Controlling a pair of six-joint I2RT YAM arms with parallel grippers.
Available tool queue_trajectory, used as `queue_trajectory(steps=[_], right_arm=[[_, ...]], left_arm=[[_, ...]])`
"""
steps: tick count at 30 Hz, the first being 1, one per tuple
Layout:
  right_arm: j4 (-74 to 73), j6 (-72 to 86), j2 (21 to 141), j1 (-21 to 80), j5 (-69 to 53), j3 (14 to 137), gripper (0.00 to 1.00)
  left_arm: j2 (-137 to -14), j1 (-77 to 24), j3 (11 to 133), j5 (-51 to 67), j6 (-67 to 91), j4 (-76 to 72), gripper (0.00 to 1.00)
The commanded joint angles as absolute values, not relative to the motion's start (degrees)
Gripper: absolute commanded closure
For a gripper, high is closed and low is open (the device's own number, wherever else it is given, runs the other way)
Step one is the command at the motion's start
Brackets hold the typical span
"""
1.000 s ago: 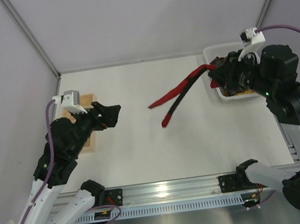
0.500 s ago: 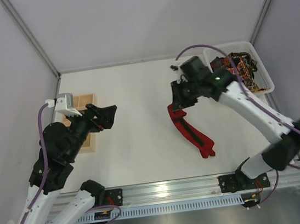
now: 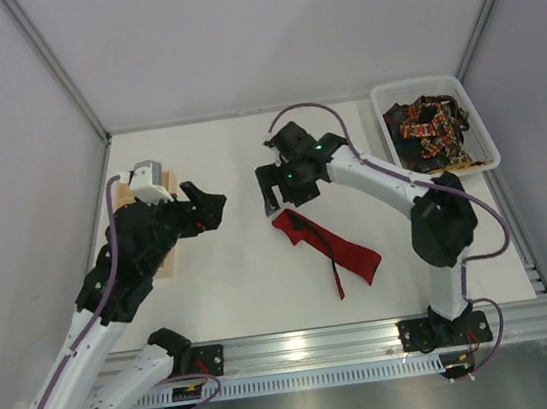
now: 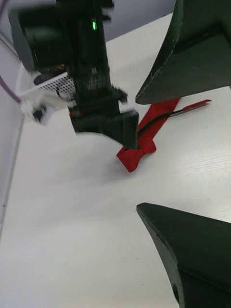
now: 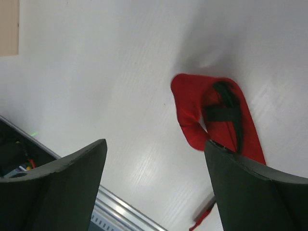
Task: Roll the ties
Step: Move the tie to the center of the board, then flatten the tie
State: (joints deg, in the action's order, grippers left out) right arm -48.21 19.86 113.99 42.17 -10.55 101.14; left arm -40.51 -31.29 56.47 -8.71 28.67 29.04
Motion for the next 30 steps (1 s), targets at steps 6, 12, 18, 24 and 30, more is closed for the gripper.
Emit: queue_trajectory(steps=[6,12,18,24,30], right_arm=[[-35.3,27.2,88.4,34.0,-12.1,72.5,0.36],[-32.7,30.0,80.7,32.7,-14.0,57.4,0.49],[-32.1,32.5,73.8,29.2,-11.2,49.0,0.68],[-30.9,33.5,70.8,27.3,-11.6,43.6,0.68],[-30.4,33.5,69.5,26.6,-12.4,41.8,0.69]], left_arm=[[-57.7,-31.8,55.5,10.9,28.9,26.8,0.36],[-66.7,-34.7,49.1,15.5,36.5,19.7,0.18],[-74.6,-35.4,46.0,17.2,44.6,12.4,0.16],[-85.4,-36.3,48.7,19.8,52.2,7.5,0.17],[-90.6,-36.7,53.3,14.1,57.5,10.5,0.2]])
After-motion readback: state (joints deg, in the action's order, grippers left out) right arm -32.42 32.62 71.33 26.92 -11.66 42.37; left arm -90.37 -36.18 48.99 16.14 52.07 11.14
